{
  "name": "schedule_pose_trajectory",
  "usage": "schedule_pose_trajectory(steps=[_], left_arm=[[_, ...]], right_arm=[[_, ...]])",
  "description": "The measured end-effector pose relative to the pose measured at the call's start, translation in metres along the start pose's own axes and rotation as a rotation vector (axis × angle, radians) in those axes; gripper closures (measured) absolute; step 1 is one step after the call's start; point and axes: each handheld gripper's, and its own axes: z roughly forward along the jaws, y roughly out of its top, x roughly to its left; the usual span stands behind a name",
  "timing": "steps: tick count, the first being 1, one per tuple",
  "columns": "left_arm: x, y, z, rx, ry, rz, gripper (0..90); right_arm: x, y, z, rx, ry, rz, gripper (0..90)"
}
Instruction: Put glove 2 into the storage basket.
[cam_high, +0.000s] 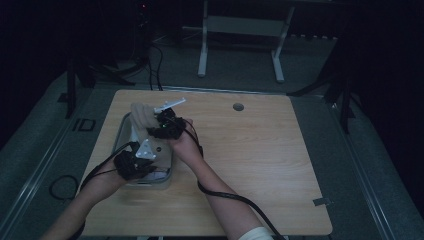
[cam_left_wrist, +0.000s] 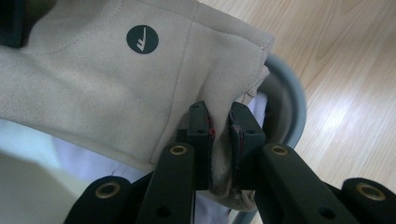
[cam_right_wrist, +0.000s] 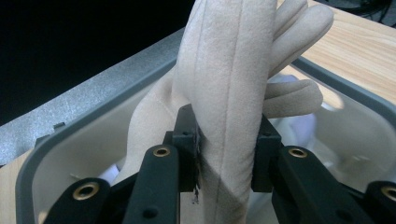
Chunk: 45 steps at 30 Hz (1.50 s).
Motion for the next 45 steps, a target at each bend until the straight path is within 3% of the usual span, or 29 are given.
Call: schedule_pose_trajectory(steps=[6,21,26,32,36,39,43,45], left_arm=[[0.003,-0.011,-0.002,0.018,0.002,-0.020,80.9],[0.008,-0.014,0.019,0.030,-0.019,-0.047,80.8],[0.011,-0.016,0.024,0.032,-0.049,-0.065,80.6],[0.013,-0.018,0.025,0.014,-0.070,-0.100,79.4],[0.014,-0.018,0.022,-0.011,-0.082,-0.123,70.3],[0.014,-0.017,0.016,-0.058,-0.077,-0.138,52.5],[0.018,-0.015,0.007,-0.159,-0.078,-0.202,26.3],[0.018,-0.013,0.004,-0.205,-0.068,-0.226,18.7]], right_arm=[[0.009,0.000,0.016,0.010,0.017,-0.008,69.7],[-0.010,-0.013,0.040,0.074,0.020,0.032,66.1],[-0.011,-0.015,0.040,0.074,0.009,0.045,53.2],[-0.016,-0.011,0.028,0.063,0.010,0.038,35.2],[-0.019,-0.009,0.017,0.055,0.015,0.033,23.7],[-0.022,-0.009,0.007,0.012,0.020,0.049,18.3],[-0.020,-0.011,-0.002,0.017,-0.004,-0.016,15.2],[-0.021,-0.012,-0.008,0.006,-0.014,-0.030,15.7]])
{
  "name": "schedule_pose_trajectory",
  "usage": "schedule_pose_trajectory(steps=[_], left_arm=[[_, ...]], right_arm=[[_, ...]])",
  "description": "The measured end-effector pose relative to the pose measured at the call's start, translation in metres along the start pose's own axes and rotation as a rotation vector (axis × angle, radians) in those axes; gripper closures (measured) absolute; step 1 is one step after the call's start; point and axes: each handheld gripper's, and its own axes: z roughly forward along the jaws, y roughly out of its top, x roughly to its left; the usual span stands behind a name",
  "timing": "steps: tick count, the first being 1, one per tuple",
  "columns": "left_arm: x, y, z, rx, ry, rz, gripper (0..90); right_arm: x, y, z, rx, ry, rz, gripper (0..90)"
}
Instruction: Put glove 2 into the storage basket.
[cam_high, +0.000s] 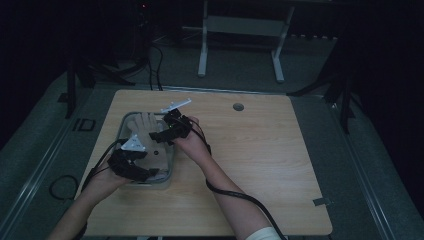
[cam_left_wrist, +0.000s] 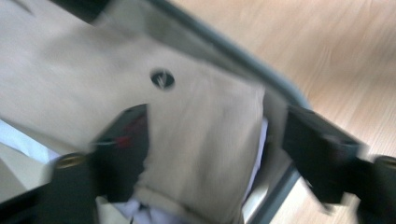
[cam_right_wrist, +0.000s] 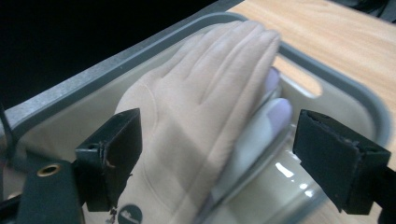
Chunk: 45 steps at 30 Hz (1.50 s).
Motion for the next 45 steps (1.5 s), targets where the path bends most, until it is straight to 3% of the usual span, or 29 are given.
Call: schedule_pose_trajectory(steps=[4,5,12,18,26,29,39,45], left_arm=[[-0.002,0.004,-0.003,-0.096,-0.024,-0.027,12.0],[-0.004,0.005,-0.002,-0.121,-0.037,-0.050,9.9],[-0.015,0.013,0.003,-0.162,-0.062,-0.043,8.5],[-0.027,0.021,0.009,-0.169,-0.090,-0.017,8.7],[-0.056,0.032,0.021,-0.193,-0.173,0.038,9.3],[-0.065,0.033,0.026,-0.190,-0.183,0.061,9.3],[-0.085,0.036,0.043,-0.172,-0.233,0.108,9.3],[-0.095,0.037,0.055,-0.171,-0.264,0.119,9.3]], right_arm=[[-0.004,-0.004,-0.012,-0.016,0.003,-0.012,15.6],[-0.005,-0.005,-0.015,-0.014,0.002,-0.014,15.6],[-0.010,-0.020,-0.035,-0.001,-0.009,-0.043,15.7],[-0.013,-0.032,-0.052,-0.003,-0.016,-0.060,15.7],[-0.022,-0.054,-0.078,-0.014,-0.044,-0.065,15.9],[-0.024,-0.063,-0.083,-0.006,-0.044,-0.067,15.9],[-0.032,-0.093,-0.103,0.005,-0.043,-0.065,15.9],[-0.039,-0.108,-0.118,-0.006,-0.057,-0.038,15.9]])
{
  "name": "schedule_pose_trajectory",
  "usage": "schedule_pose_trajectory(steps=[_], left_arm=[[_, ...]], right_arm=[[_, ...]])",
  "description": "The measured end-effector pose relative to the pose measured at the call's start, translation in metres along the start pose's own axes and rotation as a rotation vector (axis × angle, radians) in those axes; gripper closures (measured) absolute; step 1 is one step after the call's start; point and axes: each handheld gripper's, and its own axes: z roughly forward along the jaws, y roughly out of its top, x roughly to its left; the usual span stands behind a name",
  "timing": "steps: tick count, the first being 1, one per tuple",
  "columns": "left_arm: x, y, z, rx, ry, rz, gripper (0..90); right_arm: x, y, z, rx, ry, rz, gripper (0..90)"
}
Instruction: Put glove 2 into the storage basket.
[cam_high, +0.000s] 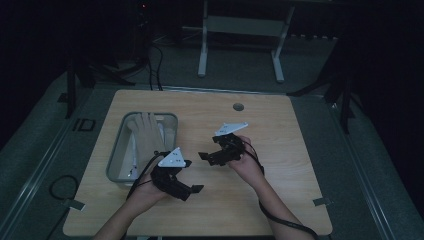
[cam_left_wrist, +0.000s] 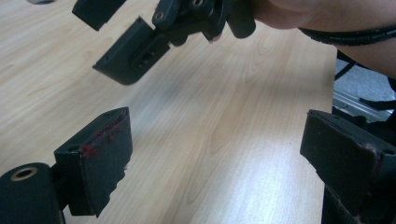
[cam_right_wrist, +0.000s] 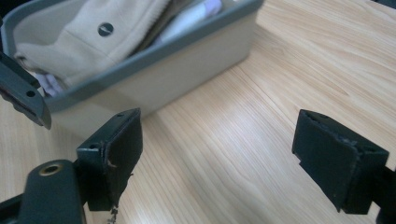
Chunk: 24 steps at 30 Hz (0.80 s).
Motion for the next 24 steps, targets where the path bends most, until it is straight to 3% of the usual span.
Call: schedule_pose_trajectory(steps=[11,18,24], left_arm=[[-0.014,-0.004,0.033,0.059,-0.037,0.049,9.4],[-0.017,-0.013,0.051,0.079,-0.051,0.053,9.4],[-0.016,-0.022,0.064,0.098,-0.089,0.051,10.1]], right_arm=[[-0.012,-0.041,-0.012,0.022,-0.013,0.010,15.3],[-0.016,-0.061,-0.015,0.009,-0.019,-0.004,14.7],[-0.020,-0.079,-0.018,0.025,-0.026,-0.003,14.6]])
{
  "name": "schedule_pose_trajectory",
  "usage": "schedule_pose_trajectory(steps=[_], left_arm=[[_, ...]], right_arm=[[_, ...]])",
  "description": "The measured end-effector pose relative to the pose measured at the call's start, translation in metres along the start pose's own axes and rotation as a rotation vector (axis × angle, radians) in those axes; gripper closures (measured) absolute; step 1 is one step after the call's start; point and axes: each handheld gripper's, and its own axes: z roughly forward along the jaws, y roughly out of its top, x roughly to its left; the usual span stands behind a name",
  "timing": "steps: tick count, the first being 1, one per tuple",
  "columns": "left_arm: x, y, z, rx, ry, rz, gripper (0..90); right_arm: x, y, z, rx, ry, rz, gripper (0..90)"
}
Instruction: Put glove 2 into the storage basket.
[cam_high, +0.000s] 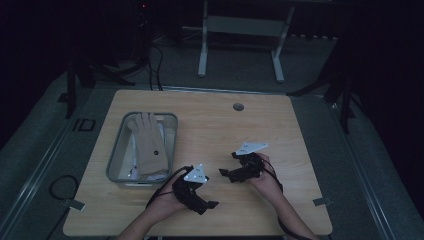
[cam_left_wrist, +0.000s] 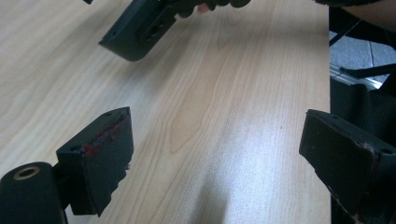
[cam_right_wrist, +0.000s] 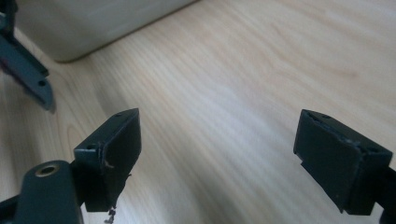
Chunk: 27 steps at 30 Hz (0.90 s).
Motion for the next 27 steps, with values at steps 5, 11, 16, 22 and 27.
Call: schedule_pose_trajectory(steps=[5,11,16,22,27], left_arm=[[0.000,-0.005,0.008,0.014,-0.005,-0.001,10.0],[-0.001,-0.009,0.018,0.005,-0.037,-0.004,9.9],[-0.003,-0.012,0.024,0.017,-0.042,0.010,9.9],[-0.003,-0.015,0.030,0.018,-0.053,0.007,9.9],[-0.004,-0.017,0.030,0.003,-0.058,0.009,9.9]], right_arm=[[-0.002,-0.014,-0.002,0.007,-0.010,0.014,13.8],[-0.006,-0.032,-0.009,-0.001,-0.045,0.021,12.3],[-0.009,-0.042,-0.015,-0.004,-0.048,0.021,12.4],[-0.011,-0.054,-0.024,-0.010,-0.068,0.028,12.7],[-0.012,-0.063,-0.033,-0.016,-0.083,0.030,12.8]])
